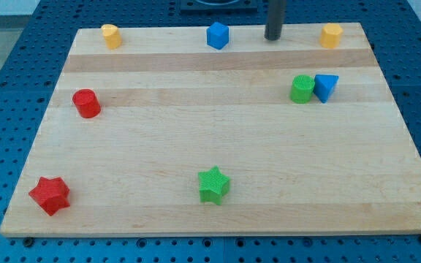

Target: Take the blue cube towards the green circle

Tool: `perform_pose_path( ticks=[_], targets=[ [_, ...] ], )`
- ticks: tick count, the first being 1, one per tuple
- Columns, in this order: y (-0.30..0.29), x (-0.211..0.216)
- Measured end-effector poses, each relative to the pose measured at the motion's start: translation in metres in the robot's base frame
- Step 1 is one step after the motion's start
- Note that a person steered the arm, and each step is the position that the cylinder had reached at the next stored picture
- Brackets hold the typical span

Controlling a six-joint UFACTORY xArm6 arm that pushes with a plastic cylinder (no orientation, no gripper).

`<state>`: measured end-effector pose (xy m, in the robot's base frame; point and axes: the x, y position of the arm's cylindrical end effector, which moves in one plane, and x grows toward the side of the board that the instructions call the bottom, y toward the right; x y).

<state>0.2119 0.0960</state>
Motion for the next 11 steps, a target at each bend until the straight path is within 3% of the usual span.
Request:
perform_pose_path(
  ticks=[1,3,4,8,11],
  targets=[
    [-0.031,-0.02],
    [-0.111,-0.019],
    [-0.124,-0.019],
    [-0.124,0.044],
    [-0.093,0.047]
  ],
)
